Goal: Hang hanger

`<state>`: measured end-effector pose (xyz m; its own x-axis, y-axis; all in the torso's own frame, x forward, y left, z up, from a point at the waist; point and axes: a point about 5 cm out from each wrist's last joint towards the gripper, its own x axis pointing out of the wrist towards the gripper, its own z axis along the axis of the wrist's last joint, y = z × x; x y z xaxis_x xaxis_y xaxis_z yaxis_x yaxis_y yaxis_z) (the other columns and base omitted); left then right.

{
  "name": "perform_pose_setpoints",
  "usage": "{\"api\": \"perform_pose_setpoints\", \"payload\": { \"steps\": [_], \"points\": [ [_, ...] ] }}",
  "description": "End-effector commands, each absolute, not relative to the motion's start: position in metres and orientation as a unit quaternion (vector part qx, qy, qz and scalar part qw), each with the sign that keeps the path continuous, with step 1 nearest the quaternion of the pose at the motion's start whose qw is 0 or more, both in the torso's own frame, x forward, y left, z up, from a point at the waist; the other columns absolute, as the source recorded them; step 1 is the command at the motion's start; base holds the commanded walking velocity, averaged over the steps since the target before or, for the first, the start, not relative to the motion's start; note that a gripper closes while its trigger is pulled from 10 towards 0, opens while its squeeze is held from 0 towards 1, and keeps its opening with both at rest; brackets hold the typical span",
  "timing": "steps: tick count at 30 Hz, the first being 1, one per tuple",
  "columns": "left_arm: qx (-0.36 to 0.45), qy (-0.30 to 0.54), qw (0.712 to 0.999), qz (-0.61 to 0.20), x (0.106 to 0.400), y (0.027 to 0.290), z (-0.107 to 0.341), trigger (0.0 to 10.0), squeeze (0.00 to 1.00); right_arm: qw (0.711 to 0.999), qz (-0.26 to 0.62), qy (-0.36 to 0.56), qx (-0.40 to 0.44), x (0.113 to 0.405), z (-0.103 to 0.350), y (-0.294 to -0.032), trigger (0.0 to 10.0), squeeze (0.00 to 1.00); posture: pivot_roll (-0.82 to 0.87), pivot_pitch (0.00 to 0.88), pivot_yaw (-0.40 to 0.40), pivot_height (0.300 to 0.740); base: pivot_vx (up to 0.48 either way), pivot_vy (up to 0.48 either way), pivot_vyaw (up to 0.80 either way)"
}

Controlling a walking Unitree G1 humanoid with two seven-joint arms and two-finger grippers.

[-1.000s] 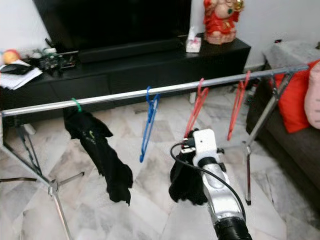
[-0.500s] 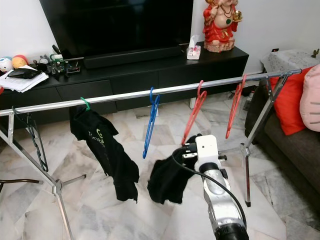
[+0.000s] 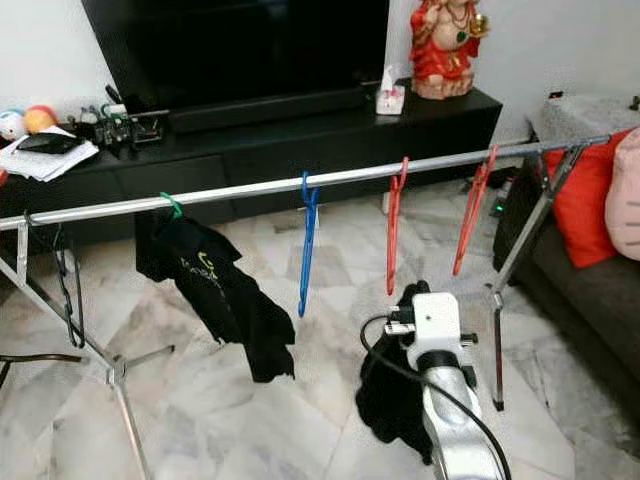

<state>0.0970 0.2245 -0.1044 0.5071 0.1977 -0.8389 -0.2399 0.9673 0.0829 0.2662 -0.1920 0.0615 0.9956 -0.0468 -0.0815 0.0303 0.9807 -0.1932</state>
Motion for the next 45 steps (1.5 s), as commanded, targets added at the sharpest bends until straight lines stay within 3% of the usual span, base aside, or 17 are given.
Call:
{"api": "perform_pose_setpoints", "payload": {
  "steps": [1, 7, 16, 45],
  "points": [
    [-0.014, 0.482, 0.867, 0.124, 0.095, 0.226, -0.105, 10.0, 0.00, 0.995, -0.016, 0.014, -0.097, 0.267, 0.072, -0.193, 10.0, 0.00, -0.19, 0.000, 0.079, 0.740, 0.000, 0.000, 0.00],
    [-0.012, 0.484, 0.867, 0.122, 0.095, 0.225, -0.105, 10.0, 0.00, 0.993, -0.010, 0.032, -0.110, 0.257, 0.063, -0.192, 10.0, 0.00, -0.20, 0.000, 0.080, 0.740, 0.000, 0.000, 0.00],
    [-0.003, 0.484, 0.867, 0.119, 0.094, 0.225, -0.105, 10.0, 0.00, 0.995, 0.000, 0.017, -0.103, 0.266, 0.071, -0.187, 10.0, 0.00, -0.19, 0.000, 0.072, 0.740, 0.000, 0.000, 0.00],
    [0.004, 0.484, 0.867, 0.117, 0.096, 0.226, -0.104, 10.0, 0.00, 0.995, 0.007, 0.018, -0.102, 0.274, 0.074, -0.183, 10.0, 0.00, -0.18, 0.000, 0.065, 0.740, 0.000, -0.258, 0.00]
  ]
}}
